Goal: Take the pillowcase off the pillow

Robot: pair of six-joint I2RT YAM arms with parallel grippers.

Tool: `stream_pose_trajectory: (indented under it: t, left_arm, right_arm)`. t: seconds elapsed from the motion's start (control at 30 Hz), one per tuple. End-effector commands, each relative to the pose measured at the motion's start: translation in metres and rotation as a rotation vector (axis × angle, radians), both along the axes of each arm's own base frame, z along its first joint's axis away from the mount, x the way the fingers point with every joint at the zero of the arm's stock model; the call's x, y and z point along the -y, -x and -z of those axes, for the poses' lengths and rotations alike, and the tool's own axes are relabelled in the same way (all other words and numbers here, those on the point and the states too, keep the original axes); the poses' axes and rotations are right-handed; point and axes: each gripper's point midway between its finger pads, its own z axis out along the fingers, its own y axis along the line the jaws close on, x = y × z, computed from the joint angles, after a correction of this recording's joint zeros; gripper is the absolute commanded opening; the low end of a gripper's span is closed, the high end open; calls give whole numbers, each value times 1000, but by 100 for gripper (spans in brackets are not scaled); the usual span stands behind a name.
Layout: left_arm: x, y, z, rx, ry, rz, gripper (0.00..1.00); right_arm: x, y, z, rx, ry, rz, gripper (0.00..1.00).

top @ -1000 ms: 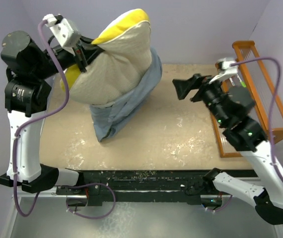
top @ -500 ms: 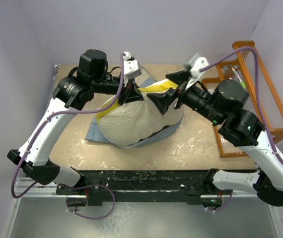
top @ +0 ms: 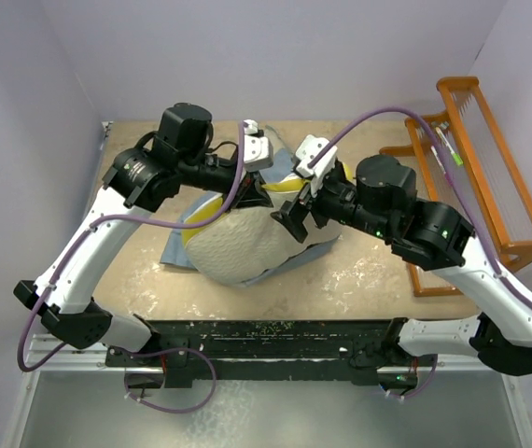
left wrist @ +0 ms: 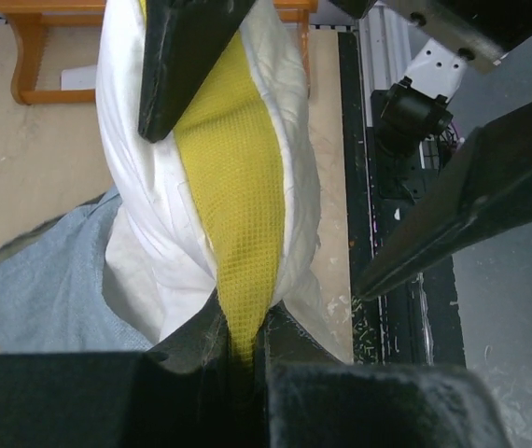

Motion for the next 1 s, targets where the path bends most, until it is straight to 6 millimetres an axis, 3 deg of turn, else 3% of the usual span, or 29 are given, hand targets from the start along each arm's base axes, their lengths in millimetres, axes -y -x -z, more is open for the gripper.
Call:
stream_pose_trajectory:
  t: [0.0,0.07,0.13,0.17,0.23,0.27,0.3,0.4,0.47,0.57,0.63,0.8,0.97]
  left_arm:
    - [-10,24,-35,84,61,68,0]
    - [-11,28,-43,99,75,74,0]
    - [-12,29,-53,122,95,68,3]
    - [-14,30,-60,138,108,62,16]
    - [-18,30,-70,171,125,39,76]
    - [-22,23,-73,192,120,-12,92]
    - [-25,16,-74,211,113,-57,98]
    - [-48,-14,-61,235,60,-165,99]
    - [-77,-43,-45,186,29,-238,99]
    - [-120,-79,-10,136,-29,-325,99]
    - [-138,-89,21,147,-88,-343,100]
    - [-148,-91,105,87,-171,-338,99]
    - [-140,-91,172,-14,-238,-310,96]
  right_arm:
    - [17,-11,30,20,182,74,97]
    - [20,-16,48,19,248,112,93]
    - [26,-23,57,25,269,169,83]
    - [30,-28,58,34,265,211,74]
    - [37,-32,57,27,223,282,44]
    - [44,-36,50,32,176,343,26]
    - [53,-39,43,48,133,399,1]
    - [77,-34,13,90,-63,484,0]
    - [97,-29,-7,114,-189,536,0]
    - [130,-14,-34,152,-368,581,0]
    - [147,-3,-49,164,-481,583,0]
    - [173,14,-59,152,-617,586,0]
    - [182,18,-56,110,-666,610,0]
